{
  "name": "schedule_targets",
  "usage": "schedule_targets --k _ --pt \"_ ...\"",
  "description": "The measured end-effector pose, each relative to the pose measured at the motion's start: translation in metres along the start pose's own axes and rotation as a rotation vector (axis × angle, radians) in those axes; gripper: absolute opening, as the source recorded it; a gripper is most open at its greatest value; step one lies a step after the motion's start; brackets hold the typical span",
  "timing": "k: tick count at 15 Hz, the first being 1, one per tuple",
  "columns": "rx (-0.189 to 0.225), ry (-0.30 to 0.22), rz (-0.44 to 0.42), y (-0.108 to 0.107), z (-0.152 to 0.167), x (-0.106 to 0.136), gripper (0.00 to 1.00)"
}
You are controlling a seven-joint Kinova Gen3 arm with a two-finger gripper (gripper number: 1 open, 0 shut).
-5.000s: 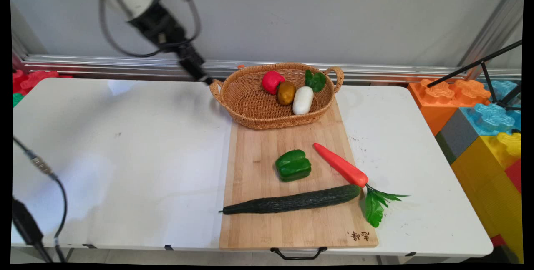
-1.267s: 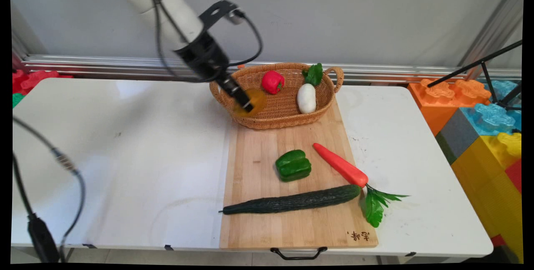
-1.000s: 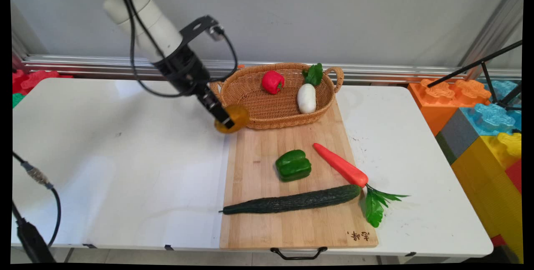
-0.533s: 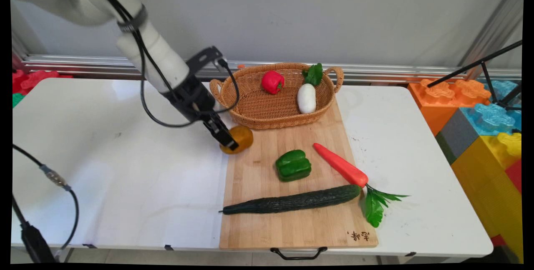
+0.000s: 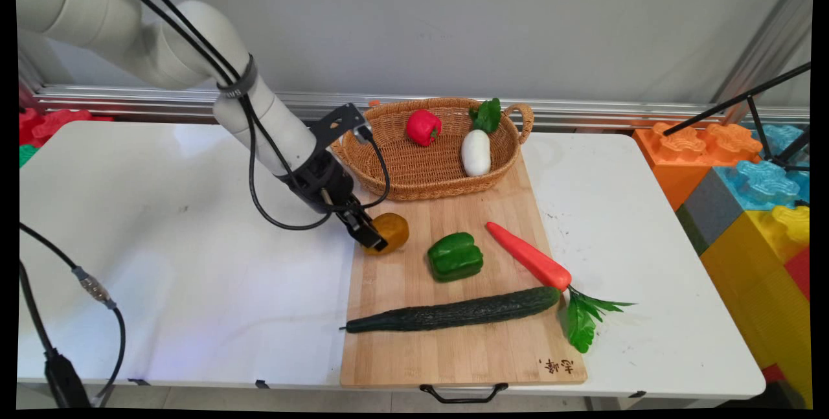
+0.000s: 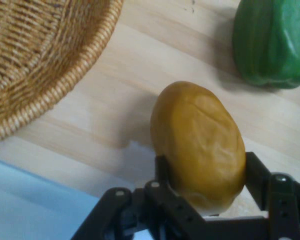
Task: Place the picked object on the cutting board
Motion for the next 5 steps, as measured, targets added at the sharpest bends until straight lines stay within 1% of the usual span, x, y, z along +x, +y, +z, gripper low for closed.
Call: schedule_targets --k 2,3,5 --pt "0.000 0.006 0.016 0.0008 0.0034 0.0002 0.00" --pt "-0.001 0.008 0.026 0.0016 0.0046 0.0008 1.00" --pt "-0.001 0.012 0.053 0.0034 0.0025 0.0038 1.00"
